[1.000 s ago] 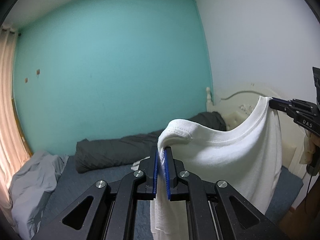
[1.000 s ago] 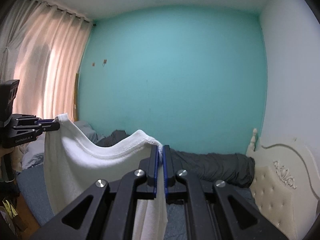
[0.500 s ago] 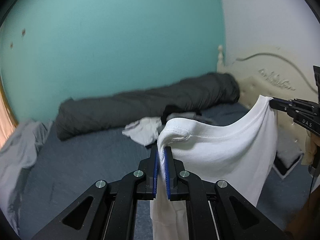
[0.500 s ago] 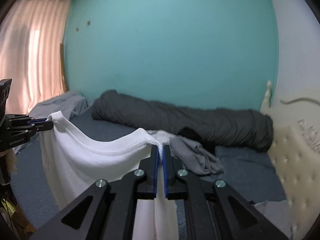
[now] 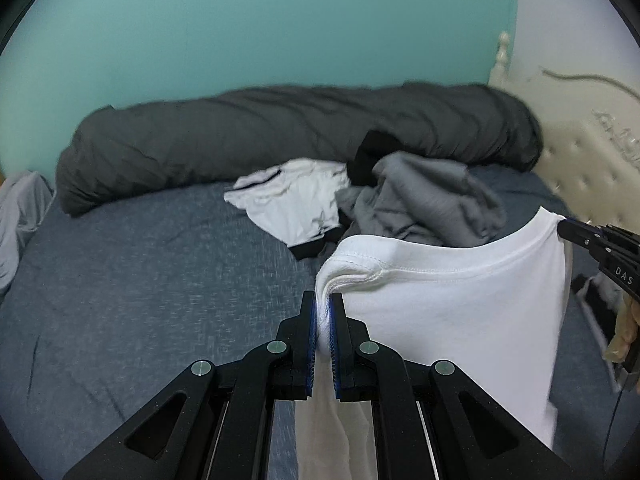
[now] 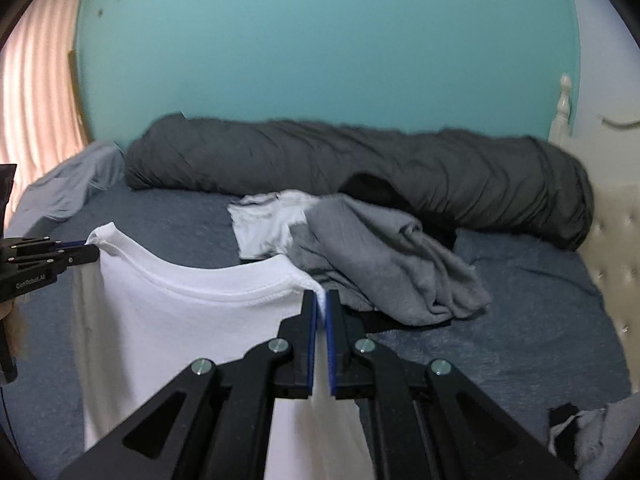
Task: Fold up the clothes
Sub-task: 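Lower the white shirt flat onto the bed and open both tools, then move the left tool to a shirt sleeve and close on it, then pull the sleeve outward from the shirt body with the left tool, release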
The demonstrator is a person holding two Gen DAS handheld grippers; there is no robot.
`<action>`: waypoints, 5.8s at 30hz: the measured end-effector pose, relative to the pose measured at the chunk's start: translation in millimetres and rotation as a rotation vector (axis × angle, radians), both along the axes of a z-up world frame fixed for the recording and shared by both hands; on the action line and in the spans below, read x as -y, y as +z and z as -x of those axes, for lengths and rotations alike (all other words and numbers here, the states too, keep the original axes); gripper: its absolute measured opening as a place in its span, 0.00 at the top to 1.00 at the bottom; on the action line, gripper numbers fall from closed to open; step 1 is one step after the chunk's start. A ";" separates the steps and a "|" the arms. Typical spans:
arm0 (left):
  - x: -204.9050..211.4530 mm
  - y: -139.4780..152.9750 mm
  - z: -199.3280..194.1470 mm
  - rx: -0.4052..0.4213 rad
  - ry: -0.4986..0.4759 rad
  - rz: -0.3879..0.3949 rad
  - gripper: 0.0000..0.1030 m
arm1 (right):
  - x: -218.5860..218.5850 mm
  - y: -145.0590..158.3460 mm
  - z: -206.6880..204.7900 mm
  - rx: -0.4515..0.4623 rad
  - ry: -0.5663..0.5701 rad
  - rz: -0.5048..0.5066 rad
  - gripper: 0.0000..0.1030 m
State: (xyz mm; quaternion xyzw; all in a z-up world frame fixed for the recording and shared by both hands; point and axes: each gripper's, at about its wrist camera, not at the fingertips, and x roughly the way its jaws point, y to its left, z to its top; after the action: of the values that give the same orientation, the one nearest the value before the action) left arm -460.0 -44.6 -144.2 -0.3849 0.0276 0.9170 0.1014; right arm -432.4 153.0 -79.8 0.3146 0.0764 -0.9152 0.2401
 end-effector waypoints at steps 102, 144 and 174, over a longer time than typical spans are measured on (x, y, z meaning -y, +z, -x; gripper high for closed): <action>211.2 -131.1 -288.9 0.393 0.114 -0.120 0.99 | -117.0 -195.5 -260.1 0.368 -0.078 0.521 0.44; 263.4 -165.9 -330.5 0.448 0.239 -0.146 0.98 | -113.8 -194.0 -263.2 0.371 -0.079 0.521 0.44; 405.5 -100.9 -285.0 0.263 0.497 0.018 0.90 | -227.8 -180.8 -263.8 0.487 -0.287 0.318 0.44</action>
State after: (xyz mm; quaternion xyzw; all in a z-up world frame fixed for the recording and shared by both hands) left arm -175.0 -450.1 -245.1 -0.4964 -0.0731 0.8556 -0.1274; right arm -168.6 380.8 -260.6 0.4904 -0.1722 -0.8380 0.1661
